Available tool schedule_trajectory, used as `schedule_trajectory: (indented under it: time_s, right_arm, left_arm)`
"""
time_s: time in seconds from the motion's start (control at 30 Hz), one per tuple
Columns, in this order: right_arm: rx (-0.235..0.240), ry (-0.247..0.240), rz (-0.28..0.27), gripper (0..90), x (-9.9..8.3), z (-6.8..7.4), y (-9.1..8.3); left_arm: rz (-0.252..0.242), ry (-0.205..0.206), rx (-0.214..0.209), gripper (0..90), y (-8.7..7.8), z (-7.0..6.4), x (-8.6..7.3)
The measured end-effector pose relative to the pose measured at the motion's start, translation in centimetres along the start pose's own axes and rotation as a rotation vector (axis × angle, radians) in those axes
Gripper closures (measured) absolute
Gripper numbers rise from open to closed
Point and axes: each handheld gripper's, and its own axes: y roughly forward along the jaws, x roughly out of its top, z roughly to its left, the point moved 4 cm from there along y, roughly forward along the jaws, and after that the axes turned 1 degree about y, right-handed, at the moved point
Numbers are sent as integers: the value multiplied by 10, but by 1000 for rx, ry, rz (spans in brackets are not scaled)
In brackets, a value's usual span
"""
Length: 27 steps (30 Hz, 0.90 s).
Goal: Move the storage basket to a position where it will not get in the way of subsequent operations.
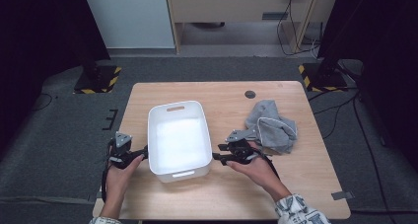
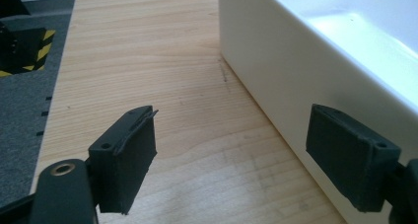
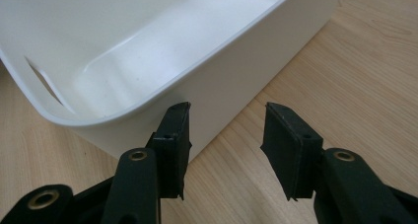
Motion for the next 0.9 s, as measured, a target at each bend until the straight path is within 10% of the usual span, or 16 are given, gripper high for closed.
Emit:
schedule_trajectory:
  time_s: [0.53, 0.9]
  right_arm:
    - [48, -31, -1, 429, 9, 23, 23]
    - [-53, -18, -34, 346, 15, 7, 30]
  left_arm:
    - [11, -33, 37, 177, -29, 23, -23]
    - [21, -16, 41, 180, -36, 16, -30]
